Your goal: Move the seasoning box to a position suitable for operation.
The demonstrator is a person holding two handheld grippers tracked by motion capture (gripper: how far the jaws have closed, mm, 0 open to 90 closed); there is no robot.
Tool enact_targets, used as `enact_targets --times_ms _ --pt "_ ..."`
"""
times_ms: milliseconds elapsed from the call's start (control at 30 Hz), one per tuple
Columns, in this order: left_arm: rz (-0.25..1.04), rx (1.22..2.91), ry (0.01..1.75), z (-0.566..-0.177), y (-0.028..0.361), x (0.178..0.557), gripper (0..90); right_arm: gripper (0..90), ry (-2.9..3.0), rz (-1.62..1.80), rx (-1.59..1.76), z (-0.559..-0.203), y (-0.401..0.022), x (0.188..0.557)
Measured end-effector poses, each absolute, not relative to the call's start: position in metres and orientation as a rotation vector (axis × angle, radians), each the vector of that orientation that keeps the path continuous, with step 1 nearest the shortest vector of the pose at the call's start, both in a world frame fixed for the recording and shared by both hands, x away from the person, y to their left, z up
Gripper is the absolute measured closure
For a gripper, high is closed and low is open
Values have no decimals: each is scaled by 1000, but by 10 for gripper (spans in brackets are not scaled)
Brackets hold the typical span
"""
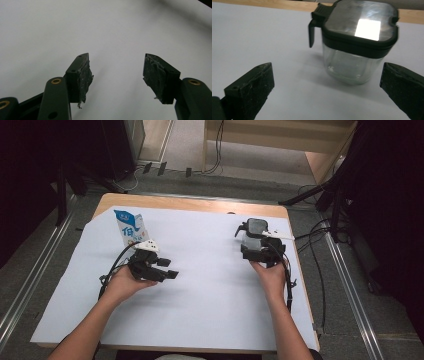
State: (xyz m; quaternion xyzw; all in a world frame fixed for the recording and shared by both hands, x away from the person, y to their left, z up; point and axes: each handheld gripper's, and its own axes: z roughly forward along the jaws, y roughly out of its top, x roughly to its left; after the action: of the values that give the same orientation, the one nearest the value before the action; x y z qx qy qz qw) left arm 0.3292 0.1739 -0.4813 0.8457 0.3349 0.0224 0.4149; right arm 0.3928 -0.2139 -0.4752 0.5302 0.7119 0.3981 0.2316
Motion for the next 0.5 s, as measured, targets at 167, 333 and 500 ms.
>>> enact_targets --times_ms 167,333,500 --pt "54 2127 835 -481 174 328 392 0 1920 1146 1492 -478 -224 400" --pt "56 2116 842 -481 175 325 391 0 1921 1117 1522 -481 -226 414" --pt "48 2106 845 -481 177 322 397 0 1938 1113 1525 -486 -222 428"
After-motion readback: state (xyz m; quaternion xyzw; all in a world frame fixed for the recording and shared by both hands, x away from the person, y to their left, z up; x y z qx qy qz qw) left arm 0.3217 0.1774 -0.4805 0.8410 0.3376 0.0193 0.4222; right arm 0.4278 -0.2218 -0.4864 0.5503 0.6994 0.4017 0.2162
